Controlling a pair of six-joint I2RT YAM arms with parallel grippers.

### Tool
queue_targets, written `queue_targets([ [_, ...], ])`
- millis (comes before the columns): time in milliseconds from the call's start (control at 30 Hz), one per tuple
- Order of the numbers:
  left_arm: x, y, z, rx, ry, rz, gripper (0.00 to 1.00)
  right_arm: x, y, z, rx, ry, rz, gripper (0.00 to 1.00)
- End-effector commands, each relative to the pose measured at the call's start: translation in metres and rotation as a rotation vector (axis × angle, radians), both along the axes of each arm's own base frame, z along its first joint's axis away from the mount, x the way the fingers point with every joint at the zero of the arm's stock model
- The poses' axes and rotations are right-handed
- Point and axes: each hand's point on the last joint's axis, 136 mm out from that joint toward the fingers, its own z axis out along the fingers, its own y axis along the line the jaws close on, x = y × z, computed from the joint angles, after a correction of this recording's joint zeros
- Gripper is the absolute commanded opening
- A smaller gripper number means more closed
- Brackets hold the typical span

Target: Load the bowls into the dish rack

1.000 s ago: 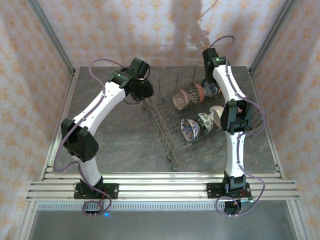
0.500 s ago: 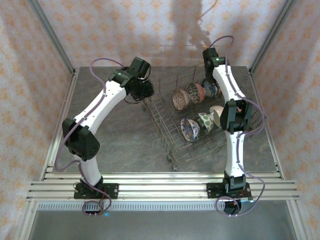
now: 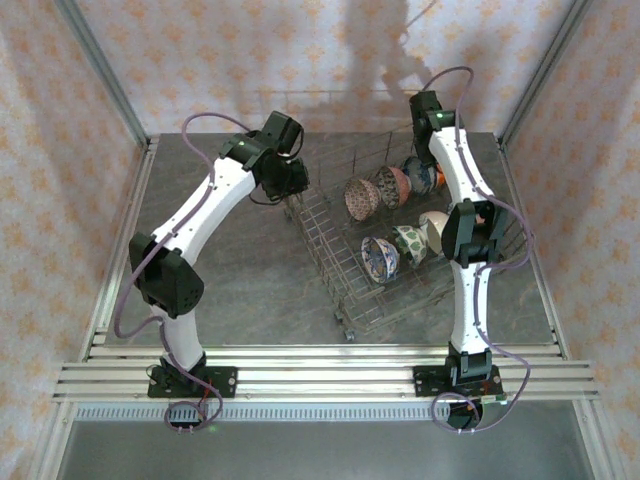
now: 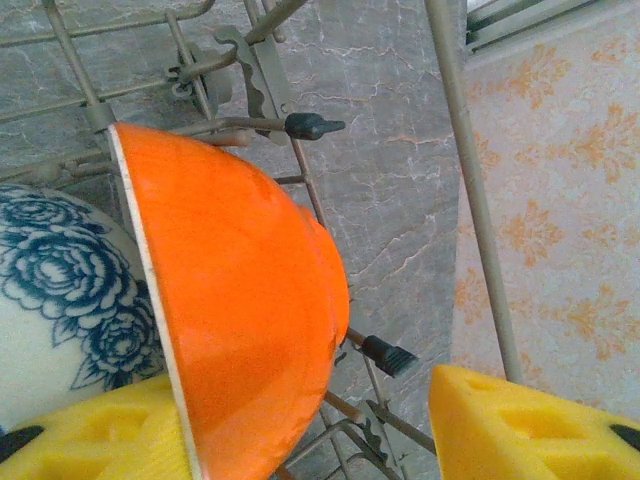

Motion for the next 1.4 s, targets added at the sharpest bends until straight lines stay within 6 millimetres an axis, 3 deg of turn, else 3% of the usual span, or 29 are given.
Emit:
queue_targets([
  [0,-0.001,0.008,-0.048,0.080,0.122,-0.052,0.00,-0.012,-0.013,0.100,-0.017,-0.237,-0.070,0.62],
  [167,0.004,0.016,-0.044,0.104,0.113,-0.049,0.00,-0.023,-0.016,0.111,-0.023,-0.241,-0.083,0.67],
  [400,0.013,0.019,-0.037,0.120,0.096,-0.053,0.00,-0.026,-0.015,0.089,-0.029,-0.172,-0.070,0.68],
  [667,0.018,0.018,-0.038,0.130,0.099,-0.064,0.00,-0.022,-0.010,0.089,0.044,-0.196,-0.081,0.67],
  [867,0.024,0.024,-0.037,0.138,0.098,-0.056,0.00,-0.019,-0.007,0.053,0.118,-0.119,-0.096,0.66],
  [1200,0.025,0.027,-0.038,0.150,0.104,-0.062,0.00,-0.001,-0.004,0.020,0.180,-0.096,-0.121,0.66],
  [1367,0.028,0.029,-0.040,0.158,0.107,-0.059,0.00,-0.002,-0.023,0.003,0.137,-0.070,-0.183,0.66],
])
